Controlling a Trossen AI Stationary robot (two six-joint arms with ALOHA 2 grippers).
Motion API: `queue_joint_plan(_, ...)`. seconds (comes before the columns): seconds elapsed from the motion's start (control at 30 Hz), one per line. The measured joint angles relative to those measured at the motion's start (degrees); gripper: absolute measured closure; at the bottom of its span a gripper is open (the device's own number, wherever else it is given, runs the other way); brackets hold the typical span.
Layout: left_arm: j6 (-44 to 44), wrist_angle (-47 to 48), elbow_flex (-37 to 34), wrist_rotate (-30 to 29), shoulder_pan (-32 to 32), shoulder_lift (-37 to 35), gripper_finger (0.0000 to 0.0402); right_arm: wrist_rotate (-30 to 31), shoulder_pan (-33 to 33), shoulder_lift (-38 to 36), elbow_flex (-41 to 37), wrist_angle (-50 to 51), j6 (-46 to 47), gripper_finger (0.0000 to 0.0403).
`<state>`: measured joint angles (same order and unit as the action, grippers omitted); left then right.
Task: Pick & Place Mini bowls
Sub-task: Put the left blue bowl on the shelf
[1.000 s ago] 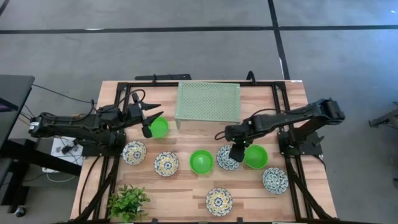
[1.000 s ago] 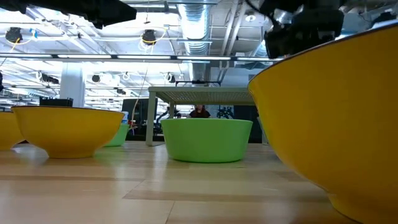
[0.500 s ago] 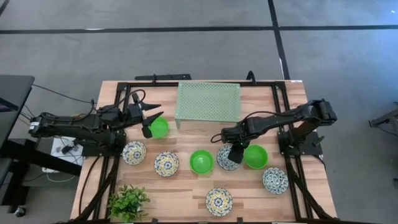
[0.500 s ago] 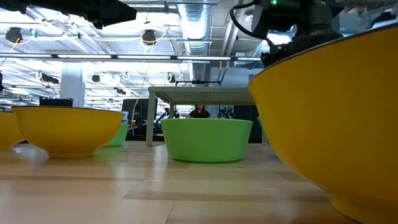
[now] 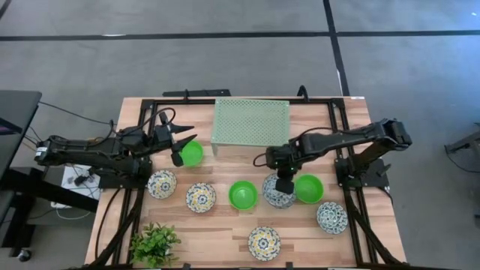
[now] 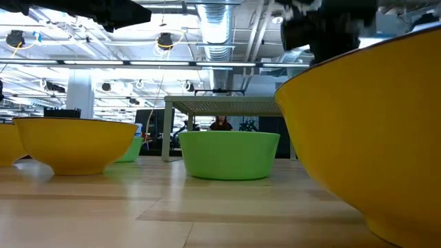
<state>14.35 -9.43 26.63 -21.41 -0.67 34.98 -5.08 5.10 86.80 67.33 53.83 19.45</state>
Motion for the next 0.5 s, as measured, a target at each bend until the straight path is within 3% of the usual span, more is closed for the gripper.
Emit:
queue_joint_plan(0.13,0.0,0.0,0.0,0.0,0.0,0.0,0.0270,0.8,-2.0,-0.1,6.4,4.3,-5.7,0.0397)
queue_joint_plan(0.5,0.0,0.0,0.0,0.0,0.0,0.0,0.0270,13.0,-14.9,-0.1,23.2,10.9,-21.1,0.0396)
